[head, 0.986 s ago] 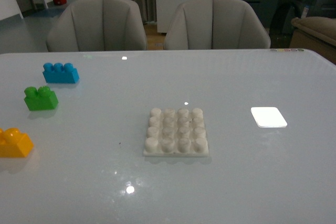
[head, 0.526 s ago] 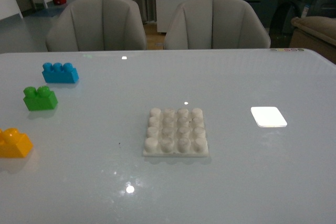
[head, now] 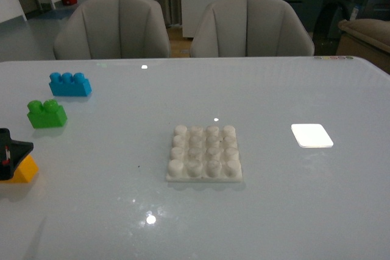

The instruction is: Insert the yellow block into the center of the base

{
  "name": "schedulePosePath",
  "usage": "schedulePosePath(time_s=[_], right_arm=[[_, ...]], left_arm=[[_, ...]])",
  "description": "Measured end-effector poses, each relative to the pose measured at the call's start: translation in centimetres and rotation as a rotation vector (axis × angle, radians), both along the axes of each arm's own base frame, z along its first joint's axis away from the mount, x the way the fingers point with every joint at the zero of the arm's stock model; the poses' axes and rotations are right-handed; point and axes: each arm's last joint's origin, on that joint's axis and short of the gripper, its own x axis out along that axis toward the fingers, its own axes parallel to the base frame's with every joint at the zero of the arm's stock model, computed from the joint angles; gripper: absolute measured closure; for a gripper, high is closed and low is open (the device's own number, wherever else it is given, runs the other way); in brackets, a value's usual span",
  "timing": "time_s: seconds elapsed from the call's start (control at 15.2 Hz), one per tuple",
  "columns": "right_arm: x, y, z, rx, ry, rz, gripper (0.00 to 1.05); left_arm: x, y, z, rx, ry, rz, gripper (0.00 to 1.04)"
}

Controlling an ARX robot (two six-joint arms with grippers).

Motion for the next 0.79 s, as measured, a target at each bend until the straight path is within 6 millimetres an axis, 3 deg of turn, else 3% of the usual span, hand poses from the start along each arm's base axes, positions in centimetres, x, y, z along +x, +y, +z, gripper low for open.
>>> schedulePosePath(time_s=[0.33,0.79], right_arm=[[0.0,0.0,0.0,0.000,0.000,0.000,0.06],[0.0,0.0,0.0,0.000,0.000,0.000,0.06]], left_arm=[[1.3,1.6,0.0,0.038,-0.012,0.050,0.07],[1.6,1.9,-2.4,0.027,0.039,0.046,0.07]])
